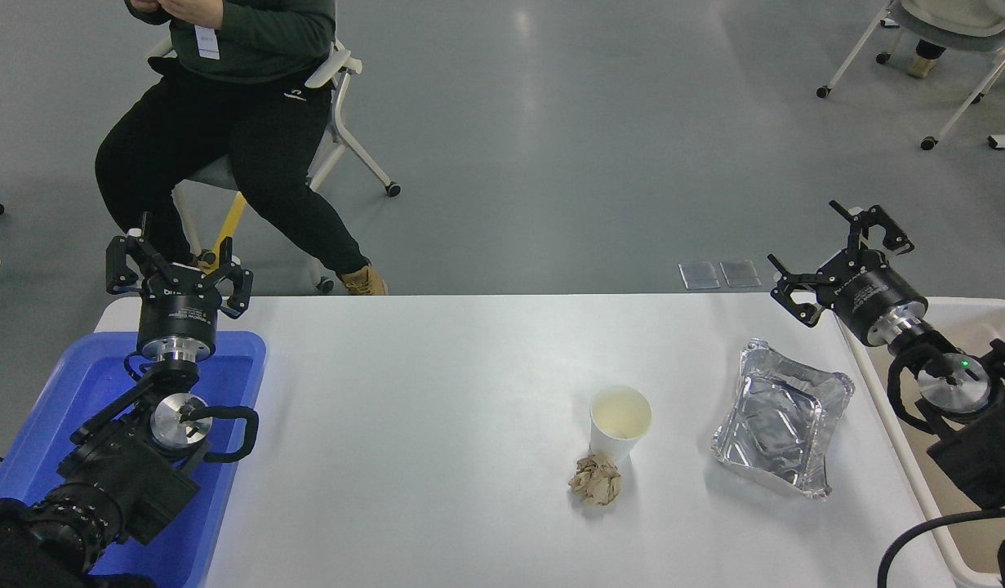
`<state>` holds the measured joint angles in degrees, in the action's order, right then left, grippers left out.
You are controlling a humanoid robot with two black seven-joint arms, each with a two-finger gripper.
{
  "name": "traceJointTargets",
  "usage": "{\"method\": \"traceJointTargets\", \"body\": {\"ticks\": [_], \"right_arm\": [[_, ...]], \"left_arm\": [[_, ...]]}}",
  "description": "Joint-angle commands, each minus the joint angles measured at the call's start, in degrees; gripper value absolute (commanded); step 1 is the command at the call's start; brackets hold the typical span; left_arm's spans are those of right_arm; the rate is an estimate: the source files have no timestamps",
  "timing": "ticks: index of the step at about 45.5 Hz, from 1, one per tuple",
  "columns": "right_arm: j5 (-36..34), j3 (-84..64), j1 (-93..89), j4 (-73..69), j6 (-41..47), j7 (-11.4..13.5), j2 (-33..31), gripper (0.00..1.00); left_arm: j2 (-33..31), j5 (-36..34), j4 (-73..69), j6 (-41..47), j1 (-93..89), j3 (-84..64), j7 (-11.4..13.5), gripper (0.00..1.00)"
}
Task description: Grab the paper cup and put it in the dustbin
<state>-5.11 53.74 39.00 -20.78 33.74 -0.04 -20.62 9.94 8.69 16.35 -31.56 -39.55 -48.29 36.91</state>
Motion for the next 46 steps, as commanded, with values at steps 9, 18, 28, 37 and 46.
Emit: {"method": "traceJointTargets", "body": {"ticks": [9,18,28,37,46], "right_arm": [[0.0,0.0,-0.7,0.0,0.0,0.0,0.1,1.0],[0.1,-1.9,0.0,-0.5,-0.2,0.1,0.1,1.0],[0.3,-8.1,5.8,-1.0,-0.9,0.6,-1.0,1.0],[0.3,-21.3,16.0,-1.6,-2.1,2.6,-6.0,1.0],[0.6,-32.8,27.6,-1.7,-1.9,4.6,-10.4,1.0]], "left_arm": [[0.2,0.0,0.0,0.0,-0.1,0.2,0.0,0.99],[0.2,0.0,0.0,0.0,0.0,0.2,0.0,0.99],[0.2,0.0,0.0,0.0,-0.1,0.2,0.0,0.99],[0.2,0.0,0.0,0.0,-0.1,0.2,0.0,0.99],[0.2,0.0,0.0,0.0,0.0,0.2,0.0,0.99]]}}
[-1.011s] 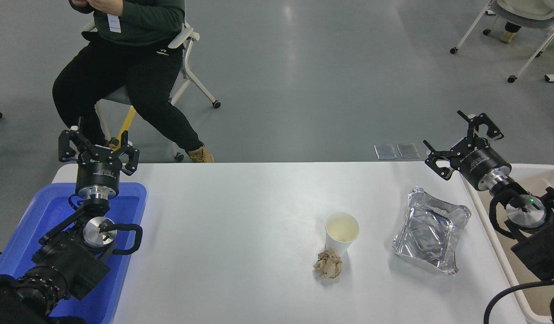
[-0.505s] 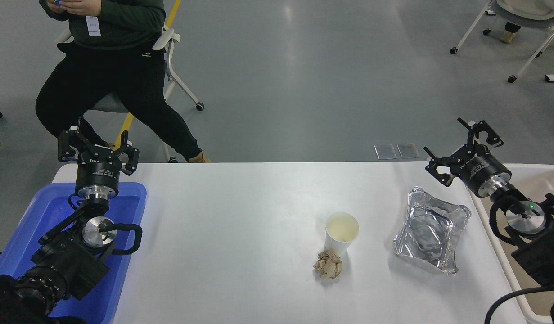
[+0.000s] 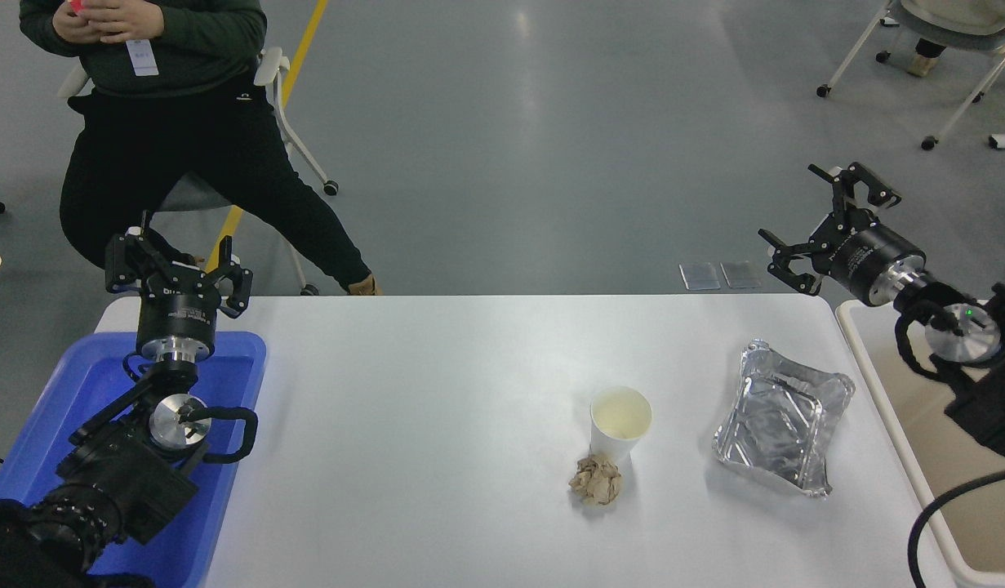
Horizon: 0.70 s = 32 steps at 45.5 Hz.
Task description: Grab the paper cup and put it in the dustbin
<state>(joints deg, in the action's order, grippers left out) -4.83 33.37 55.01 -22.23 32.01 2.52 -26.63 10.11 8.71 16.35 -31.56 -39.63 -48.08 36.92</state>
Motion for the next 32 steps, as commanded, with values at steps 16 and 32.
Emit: {"method": "traceJointTargets", "body": {"ticks": [16,32], "right_arm": [[4.2,-39.5,31.6,-17.2,-0.5,2.2,-12.5,1.0],[3.2,-73.4,61.1,-39.6,0.9,1.8,-7.1,1.0]], "left_arm": [[0.0,0.0,0.0,0.0,0.0,0.0,0.0,0.99],[0.0,0.0,0.0,0.0,0.0,0.0,0.0,0.99]]}}
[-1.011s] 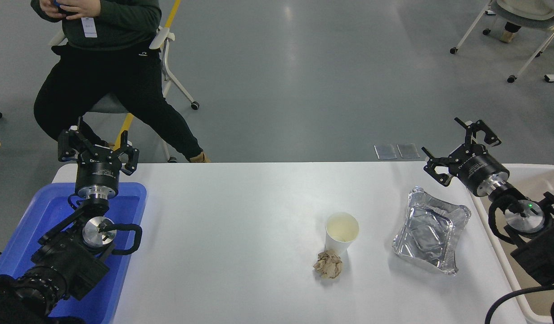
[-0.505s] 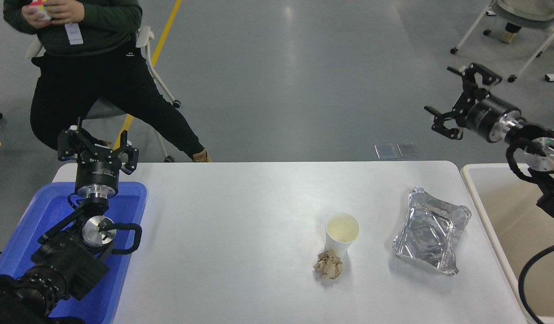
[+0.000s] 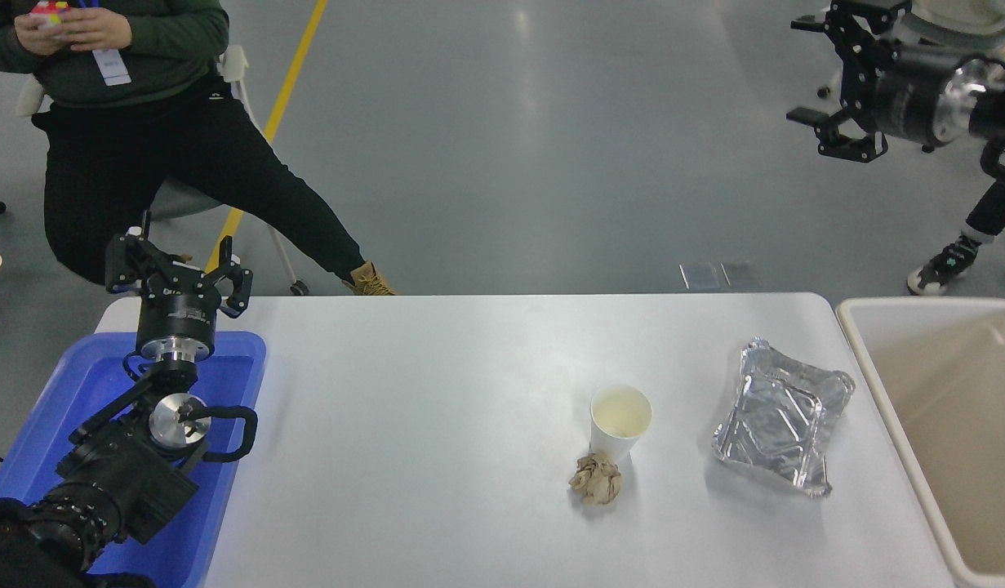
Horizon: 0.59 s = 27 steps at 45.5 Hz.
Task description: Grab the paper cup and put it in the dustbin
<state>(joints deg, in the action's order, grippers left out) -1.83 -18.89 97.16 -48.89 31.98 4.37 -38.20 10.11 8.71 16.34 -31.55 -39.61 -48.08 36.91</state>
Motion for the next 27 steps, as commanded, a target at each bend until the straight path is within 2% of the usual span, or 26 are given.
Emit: {"method": "traceJointTargets", "body": {"ticks": [1,10,23,27], "right_arm": [[0.3,-22.2,20.1,-13.6,1.0,-0.1,5.4,1.0],[3.4,-24.2,25.5,-18.2,1.2,0.5,11.7,1.0],[18.2,-24.8,27.4,-20.5,1.9,0.4,18.7,1.0],[23.9,-27.4,27.4,-20.9,6.3,0.7,21.6,1.0]], "left_arm": [[0.0,0.0,0.0,-0.1,0.0,0.0,0.0,0.99],[0.0,0.0,0.0,0.0,0.0,0.0,0.0,0.99],[0.0,0.0,0.0,0.0,0.0,0.0,0.0,0.99],[0.0,0.0,0.0,0.0,0.0,0.0,0.0,0.99]]}}
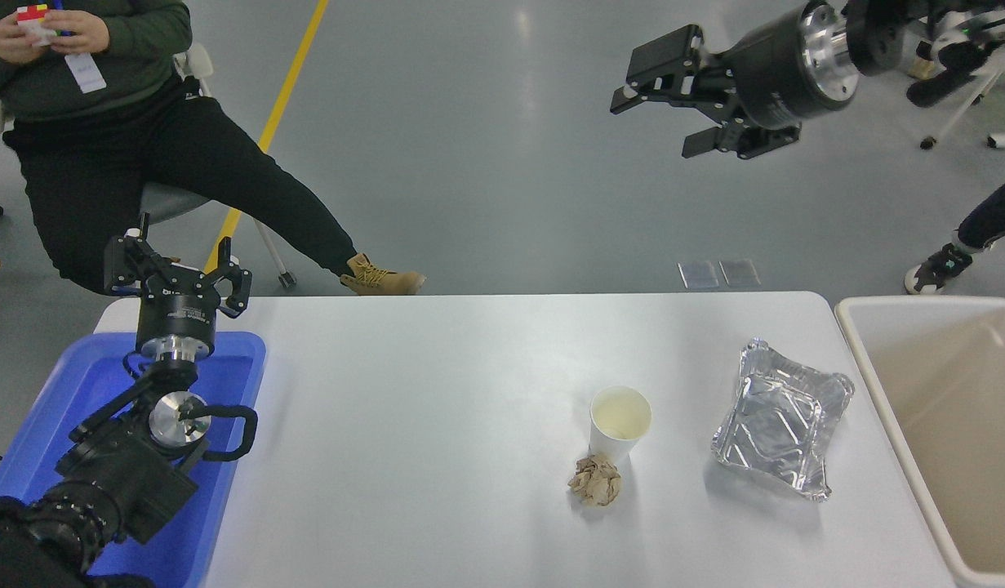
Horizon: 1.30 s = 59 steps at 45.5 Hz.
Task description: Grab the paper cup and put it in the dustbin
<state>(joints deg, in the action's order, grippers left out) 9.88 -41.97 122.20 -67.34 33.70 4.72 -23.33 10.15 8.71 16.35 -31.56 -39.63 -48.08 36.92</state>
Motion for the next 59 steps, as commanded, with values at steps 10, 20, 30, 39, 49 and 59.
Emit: {"method": "traceJointTargets", "body": {"ticks": [10,20,30,39,49,59], "right_arm": [[14.6,-13.7,2.9,-2.5,5.2,2.0,15.9,1.0],[10.4,-15.3,5.0,-3.1,7.3,2.5,17.5,1.0],[2.4,-16.0,6.6,-4.6,10.7,2.5,17.3,1.0],[0.0,-16.6,8.8,-4.5,11.3,2.4,14.5,1.0],[0.8,-14.5,8.6,-2.2,11.3,2.5,13.1,1.0],[1.5,-13.3,5.6,-2.5,8.9,2.5,13.7,1.0]], "left_arm": [[0.1,0.0,0.0,0.0,0.0,0.1,0.0,0.99],[0.0,0.0,0.0,0.0,0.0,0.1,0.0,0.99],[0.1,0.0,0.0,0.0,0.0,0.1,0.0,0.99],[0.0,0.0,0.0,0.0,0.1,0.1,0.0,0.99],[0.1,0.0,0.0,0.0,0.0,0.1,0.0,0.99],[0.1,0.0,0.0,0.0,0.0,0.1,0.0,0.99]]}}
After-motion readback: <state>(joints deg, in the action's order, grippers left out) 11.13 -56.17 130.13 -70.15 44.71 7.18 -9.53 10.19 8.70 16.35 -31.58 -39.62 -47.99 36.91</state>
